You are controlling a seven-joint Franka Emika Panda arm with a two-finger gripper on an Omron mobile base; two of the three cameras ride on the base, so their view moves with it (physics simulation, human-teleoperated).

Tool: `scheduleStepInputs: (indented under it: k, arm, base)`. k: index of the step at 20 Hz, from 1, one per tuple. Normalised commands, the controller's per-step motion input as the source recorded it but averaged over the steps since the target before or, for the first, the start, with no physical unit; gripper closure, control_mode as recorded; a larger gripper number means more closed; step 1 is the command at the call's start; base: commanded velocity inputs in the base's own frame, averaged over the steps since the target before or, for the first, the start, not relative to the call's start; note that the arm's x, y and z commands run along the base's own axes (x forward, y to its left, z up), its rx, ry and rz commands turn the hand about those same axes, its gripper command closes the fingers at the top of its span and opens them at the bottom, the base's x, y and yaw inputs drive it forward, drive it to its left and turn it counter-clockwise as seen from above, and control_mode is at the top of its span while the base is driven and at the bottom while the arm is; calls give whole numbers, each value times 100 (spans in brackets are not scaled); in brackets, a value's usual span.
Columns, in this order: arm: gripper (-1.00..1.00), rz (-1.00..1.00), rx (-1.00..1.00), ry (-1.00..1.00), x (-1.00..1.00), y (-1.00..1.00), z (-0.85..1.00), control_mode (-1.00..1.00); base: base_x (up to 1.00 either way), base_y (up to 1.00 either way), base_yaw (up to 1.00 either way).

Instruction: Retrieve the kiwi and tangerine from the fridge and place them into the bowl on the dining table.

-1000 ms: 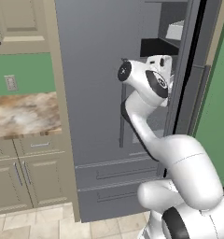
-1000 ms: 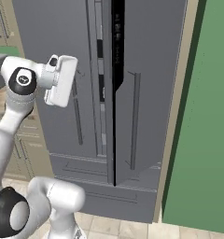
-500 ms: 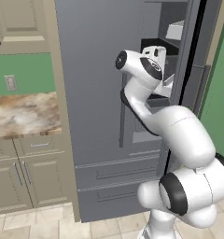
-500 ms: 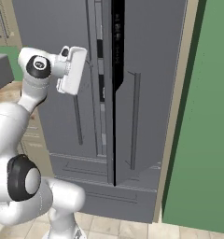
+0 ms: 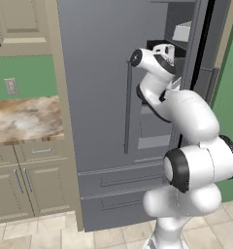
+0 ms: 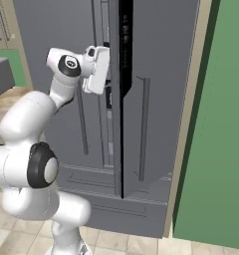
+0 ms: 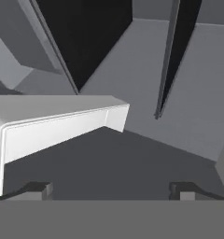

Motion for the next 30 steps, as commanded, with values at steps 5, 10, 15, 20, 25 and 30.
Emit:
scheduleStepInputs:
  k: [5,10,15,20,25,30]
  arm:
    - [-100,1,0,0,33,-48,0,-100]
    - [-100,-13,0,-9,-94,-76,0,-100]
    - [-100,-16,1,-20,-100,-80,0,-100]
    - [-100,-8,2,-28,-100,-41,0,-100]
    - [-100,0,9,-27,-96,5,32,-100]
    - [-100,0,2,-30,-85,62,47,-100]
  base:
    - [0,0,0]
    - [0,0,0]
    - [0,0,0]
    - [0,0,0]
    - [0,0,0]
    - [0,0,0]
